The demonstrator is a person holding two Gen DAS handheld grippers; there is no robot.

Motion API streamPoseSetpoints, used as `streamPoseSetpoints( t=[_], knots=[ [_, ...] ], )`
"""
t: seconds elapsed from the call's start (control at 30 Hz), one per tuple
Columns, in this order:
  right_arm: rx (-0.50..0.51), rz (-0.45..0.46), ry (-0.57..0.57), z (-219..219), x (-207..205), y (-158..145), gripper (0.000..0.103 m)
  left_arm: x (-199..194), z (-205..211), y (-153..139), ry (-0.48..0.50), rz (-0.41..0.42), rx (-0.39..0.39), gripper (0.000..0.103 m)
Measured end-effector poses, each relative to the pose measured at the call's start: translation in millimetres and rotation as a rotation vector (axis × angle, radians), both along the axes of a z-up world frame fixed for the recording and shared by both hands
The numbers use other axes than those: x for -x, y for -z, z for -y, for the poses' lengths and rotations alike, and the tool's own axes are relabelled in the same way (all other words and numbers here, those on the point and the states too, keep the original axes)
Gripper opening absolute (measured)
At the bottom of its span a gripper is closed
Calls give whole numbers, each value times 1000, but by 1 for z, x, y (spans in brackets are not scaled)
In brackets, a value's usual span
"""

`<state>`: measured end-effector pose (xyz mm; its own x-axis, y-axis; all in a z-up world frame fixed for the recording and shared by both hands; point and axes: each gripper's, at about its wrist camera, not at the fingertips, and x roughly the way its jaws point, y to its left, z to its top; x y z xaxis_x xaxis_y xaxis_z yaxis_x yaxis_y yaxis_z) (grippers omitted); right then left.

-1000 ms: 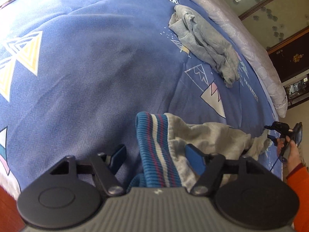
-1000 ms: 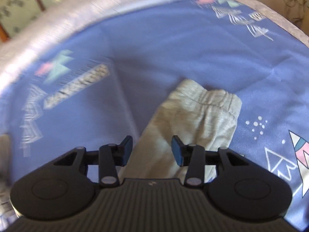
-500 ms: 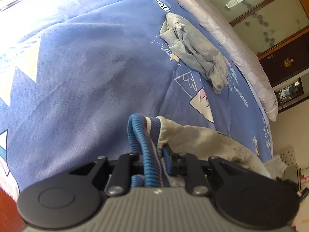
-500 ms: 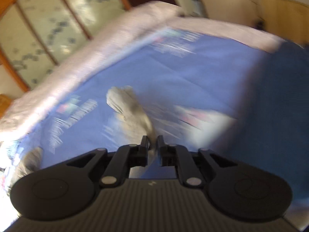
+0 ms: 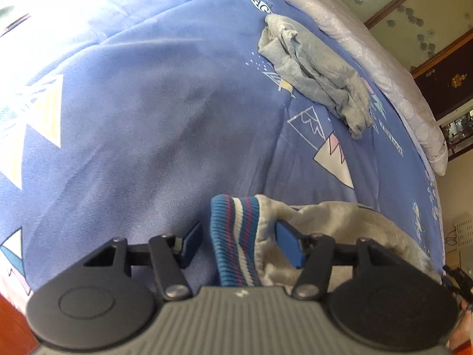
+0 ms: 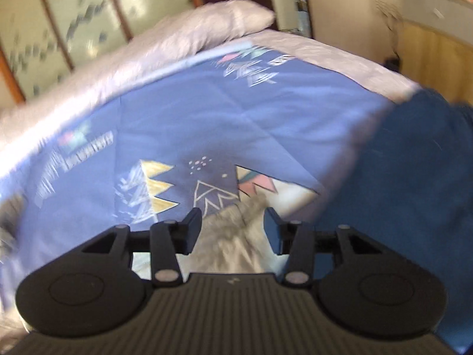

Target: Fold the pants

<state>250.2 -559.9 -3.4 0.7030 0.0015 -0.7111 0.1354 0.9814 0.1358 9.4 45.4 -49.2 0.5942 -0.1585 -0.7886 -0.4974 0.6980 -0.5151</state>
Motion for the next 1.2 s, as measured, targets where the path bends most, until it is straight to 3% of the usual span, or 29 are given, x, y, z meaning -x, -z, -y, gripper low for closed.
streamPoseSetpoints(
  t=[0.07,0.13,0.17,0.2,0.23,0.27,0.33,0.5,0.6,0.67,0.7,0.77,0.8,0.83,0.9,1.03,1.2],
  knots=[
    [78,-70,-17,-9,-29,16,62,-5,9,2,37,2,-1,46],
    [103,-137,-12,-11,-42,29,64,-8,17,4,63,-13,-50,24],
    [106,-146,-19,-11,-45,36,63,-9,21,4,71,-18,-71,23],
    [138,-138,-26,-16,-41,42,55,-8,22,3,67,-11,-80,16],
    [189,-125,-33,-21,-42,44,38,-8,22,2,64,7,-62,10],
    [208,-112,-45,-25,-40,43,35,-6,20,-1,49,24,-50,10],
    [158,-64,-23,-22,-37,35,27,-7,18,-13,26,51,-98,10],
    [34,185,59,-19,-42,-12,26,-19,-5,-53,-33,163,-132,10],
    [-37,262,126,-21,-62,-22,27,-41,-12,-62,-56,216,-170,10],
    [-57,235,159,-28,-77,-13,34,-59,-14,-54,-79,221,-220,12],
    [-53,182,160,-34,-88,-3,39,-71,-14,-44,-92,186,-245,18],
    [29,79,180,-45,-94,7,39,-92,-16,-17,-95,44,-270,28],
    [45,67,180,-48,-90,11,40,-97,-16,-8,-97,-27,-256,29],
    [17,75,157,-48,-82,10,39,-95,-15,-5,-93,-38,-240,29],
    [-78,95,101,-40,-58,5,39,-69,-13,-13,-87,43,-230,34],
    [-242,140,37,-12,19,-15,40,4,-15,-42,-128,146,-267,60],
    [-399,96,-33,12,130,-20,46,69,-8,-44,-107,166,-214,62]
  ],
)
